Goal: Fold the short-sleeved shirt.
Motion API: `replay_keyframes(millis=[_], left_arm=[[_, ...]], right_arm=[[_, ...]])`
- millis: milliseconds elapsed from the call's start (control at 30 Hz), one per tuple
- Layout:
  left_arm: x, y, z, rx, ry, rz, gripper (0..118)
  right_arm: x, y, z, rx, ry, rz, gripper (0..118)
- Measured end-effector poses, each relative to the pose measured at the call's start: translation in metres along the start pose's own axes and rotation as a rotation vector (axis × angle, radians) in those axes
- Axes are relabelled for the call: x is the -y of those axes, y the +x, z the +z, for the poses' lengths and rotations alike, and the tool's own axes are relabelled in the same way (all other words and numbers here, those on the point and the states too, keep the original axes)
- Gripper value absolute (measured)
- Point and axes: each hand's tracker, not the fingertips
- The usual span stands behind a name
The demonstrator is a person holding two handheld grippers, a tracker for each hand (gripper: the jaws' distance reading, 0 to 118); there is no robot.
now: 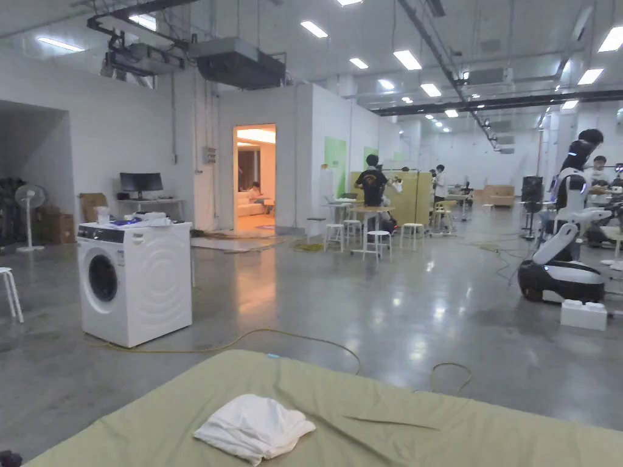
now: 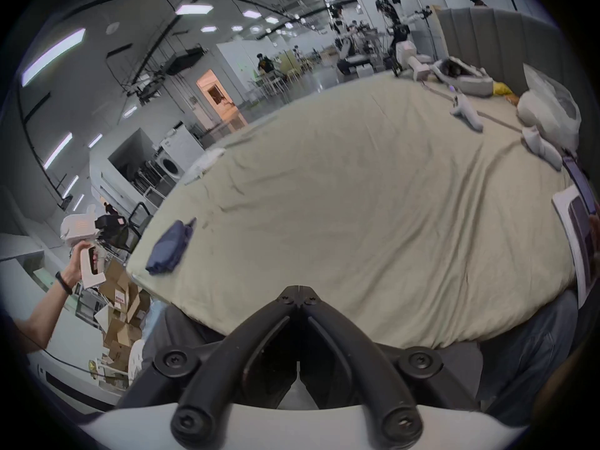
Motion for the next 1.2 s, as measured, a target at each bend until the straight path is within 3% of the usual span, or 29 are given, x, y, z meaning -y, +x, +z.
replay_keyframes(millis=[167,300,467,533,567,600,767,1200], left_arm=[[0.012,0.05,0.154,0.202,0.384,-0.033,77],[0.039,0.098,0.227,0.209,0.561,-0.105,77],[0.074,0.145,0.263,0.145,0.672,-0.141,73],[0.086,0.156,0.27,0.196,0.687,-0.136,57],[0.09,0.16,0.275,0.197,0.705,-0.154,27],[0.093,0.167,0.28,0.173,0.728,-0.165,7],[0.095,0.176,0.302,0.166,0.8,-0.194,1],[0.082,0.176,0.3,0.196,0.805,-0.166,1]], right_arm=[[-0.028,-0.034,0.041,-0.015,0.213,0.108,0],[-0.049,-0.057,0.078,-0.027,0.376,0.209,0],[-0.058,-0.085,0.126,0.045,0.582,0.332,0],[-0.056,-0.091,0.14,0.073,0.641,0.355,0],[-0.056,-0.092,0.145,0.08,0.656,0.361,0],[-0.054,-0.092,0.15,0.09,0.671,0.364,0],[-0.049,-0.092,0.166,0.098,0.714,0.353,0],[-0.052,-0.089,0.168,0.123,0.725,0.335,0]])
